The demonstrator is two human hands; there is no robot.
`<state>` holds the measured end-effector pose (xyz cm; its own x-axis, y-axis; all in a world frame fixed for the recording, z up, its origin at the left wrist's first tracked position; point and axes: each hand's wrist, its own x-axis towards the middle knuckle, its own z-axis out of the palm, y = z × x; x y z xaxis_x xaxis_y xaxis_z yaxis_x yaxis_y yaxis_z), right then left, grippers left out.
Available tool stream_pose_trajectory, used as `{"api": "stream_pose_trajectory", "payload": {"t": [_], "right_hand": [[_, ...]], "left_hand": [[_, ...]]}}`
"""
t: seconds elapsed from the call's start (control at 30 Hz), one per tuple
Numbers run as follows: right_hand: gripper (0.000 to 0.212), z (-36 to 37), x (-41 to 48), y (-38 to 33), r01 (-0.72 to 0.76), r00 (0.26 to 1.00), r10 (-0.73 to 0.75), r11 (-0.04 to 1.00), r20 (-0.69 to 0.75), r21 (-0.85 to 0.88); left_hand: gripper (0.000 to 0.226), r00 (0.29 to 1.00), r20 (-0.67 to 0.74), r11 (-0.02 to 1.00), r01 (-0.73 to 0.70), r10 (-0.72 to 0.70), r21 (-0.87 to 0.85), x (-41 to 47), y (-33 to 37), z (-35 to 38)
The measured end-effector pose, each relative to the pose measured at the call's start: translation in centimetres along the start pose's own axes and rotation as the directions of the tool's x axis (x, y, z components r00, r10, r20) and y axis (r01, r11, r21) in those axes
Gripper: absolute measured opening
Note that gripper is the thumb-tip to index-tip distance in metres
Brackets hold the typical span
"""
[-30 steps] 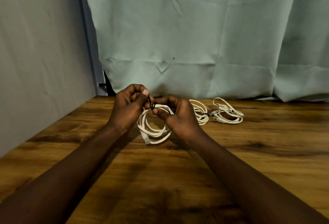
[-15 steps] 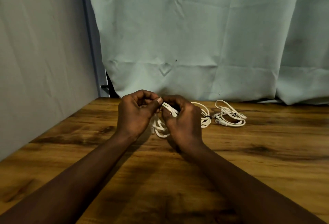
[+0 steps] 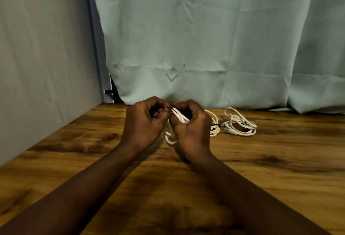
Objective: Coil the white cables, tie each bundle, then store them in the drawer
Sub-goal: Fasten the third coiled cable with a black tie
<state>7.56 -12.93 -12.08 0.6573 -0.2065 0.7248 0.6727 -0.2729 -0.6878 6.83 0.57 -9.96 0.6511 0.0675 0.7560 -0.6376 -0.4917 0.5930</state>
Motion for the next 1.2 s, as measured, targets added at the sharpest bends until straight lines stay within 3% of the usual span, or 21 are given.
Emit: {"api": "stream_pose_trajectory", "payload": {"t": [0.3, 0.5, 0.77, 0.9, 1.07, 1.2], "right_hand": [[0.020, -0.1, 0.0, -0.1, 0.006, 1.000, -0.006, 0.999, -0.014, -0.050], [0.019, -0.1, -0.2, -0.6, 0.111, 0.993, -0.118, 0.974, -0.024, -0.197], [0.021, -0.4, -0.3, -0.7, 0.277, 0.961, -0.265, 0.895, 0.083, -0.349], [0.019, -0.6, -0.1, -0.6, 0.290, 0.957, -0.279, 0.902, 0.081, -0.321], [0.022, -0.7, 0.1, -0.7, 0.123, 0.992, -0.126, 0.984, -0.017, -0.127], [0.022, -0.7, 0.2, -0.7, 0.089, 0.996, -0.091, 0.992, -0.010, -0.084]], "left_hand": [[0.017, 0.994, 0.086, 0.996, -0.066, 0.060, 0.064, 0.2, 0.3, -0.6], [0.011, 0.999, 0.046, 0.997, -0.013, 0.010, 0.075, 0.1, 0.8, -0.3], [0.013, 0.998, 0.059, 0.999, 0.004, -0.006, 0.033, 0.3, 0.9, -0.6], [0.011, 0.992, 0.059, 0.988, 0.113, -0.108, -0.103, 0.6, 0.8, -0.5], [0.010, 0.985, 0.082, 0.969, 0.165, -0.152, -0.186, 0.8, 0.3, -0.4], [0.007, 0.983, 0.098, 0.953, 0.178, -0.158, -0.244, 0.9, 0.0, -0.5]]}}
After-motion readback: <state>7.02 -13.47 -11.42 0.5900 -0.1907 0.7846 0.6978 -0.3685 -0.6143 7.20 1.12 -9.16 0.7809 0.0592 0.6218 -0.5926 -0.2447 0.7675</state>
